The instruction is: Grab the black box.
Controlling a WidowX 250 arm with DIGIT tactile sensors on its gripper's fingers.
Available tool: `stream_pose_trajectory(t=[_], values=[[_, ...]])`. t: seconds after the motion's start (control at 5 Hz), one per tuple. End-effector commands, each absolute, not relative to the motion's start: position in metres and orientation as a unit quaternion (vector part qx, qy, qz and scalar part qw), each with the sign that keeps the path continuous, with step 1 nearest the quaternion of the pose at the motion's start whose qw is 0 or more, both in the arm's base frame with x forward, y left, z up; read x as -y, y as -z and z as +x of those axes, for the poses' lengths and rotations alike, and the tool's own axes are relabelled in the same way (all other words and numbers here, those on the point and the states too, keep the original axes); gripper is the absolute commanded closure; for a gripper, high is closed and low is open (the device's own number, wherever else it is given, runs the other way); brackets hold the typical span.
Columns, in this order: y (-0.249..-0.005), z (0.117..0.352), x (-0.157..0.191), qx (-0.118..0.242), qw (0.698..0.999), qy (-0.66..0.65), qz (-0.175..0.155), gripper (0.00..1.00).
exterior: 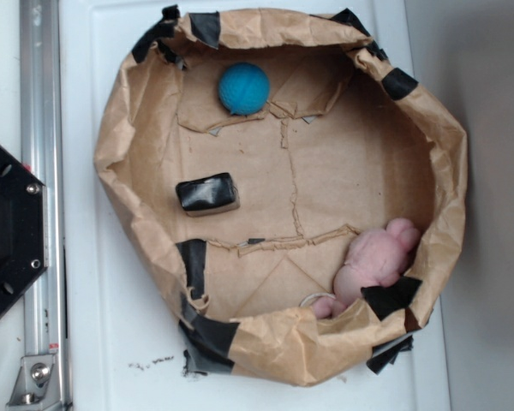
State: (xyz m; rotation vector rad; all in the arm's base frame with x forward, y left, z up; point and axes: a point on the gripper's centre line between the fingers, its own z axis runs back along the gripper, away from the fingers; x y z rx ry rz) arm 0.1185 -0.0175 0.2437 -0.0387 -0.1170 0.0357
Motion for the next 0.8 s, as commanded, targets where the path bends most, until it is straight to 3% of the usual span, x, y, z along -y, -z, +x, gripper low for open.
stream_pose_trajectory(t=[0.0, 0.2, 0.4, 0.6], values=[[-0.244, 0.118, 0.017, 0.058, 0.998, -0.018, -0.019, 0.0], [-0.224, 0.168, 0.01, 0.046, 0.997, -0.066, 0.009, 0.0], [-0.173, 0.217, 0.001, 0.014, 0.994, -0.104, 0.019, 0.0], [-0.138, 0.232, -0.009, -0.01, 0.995, -0.087, 0.04, 0.0]])
